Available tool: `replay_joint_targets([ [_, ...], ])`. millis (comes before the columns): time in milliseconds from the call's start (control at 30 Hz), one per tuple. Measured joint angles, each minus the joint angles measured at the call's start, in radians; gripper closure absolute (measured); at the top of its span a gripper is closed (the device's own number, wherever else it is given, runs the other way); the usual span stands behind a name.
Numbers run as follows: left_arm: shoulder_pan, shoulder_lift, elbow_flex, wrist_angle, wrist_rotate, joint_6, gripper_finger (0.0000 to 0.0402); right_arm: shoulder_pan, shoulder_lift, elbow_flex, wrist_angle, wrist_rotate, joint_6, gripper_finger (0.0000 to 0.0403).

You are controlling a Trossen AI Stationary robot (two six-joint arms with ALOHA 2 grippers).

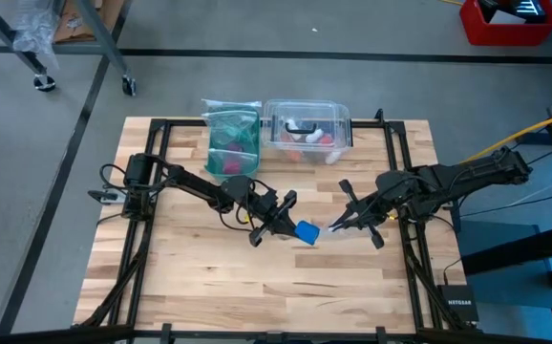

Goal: Roll bandage
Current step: Put the blue bandage into the transparent zip bag

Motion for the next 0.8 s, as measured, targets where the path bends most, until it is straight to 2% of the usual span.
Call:
replay_joint_targets([
  [433, 0.0, 0.0, 0.0, 0.0, 0.0, 0.0, 0.04, 0.0, 0.0, 0.0, 0.015, 0.019, 0.0, 0.0402],
  [800, -0.01, 0.0, 0.0, 0.0, 0.001, -0.018, 0.04, 0.0, 0.0, 0.0, 0.044, 0.096, 0.0, 0.0402],
])
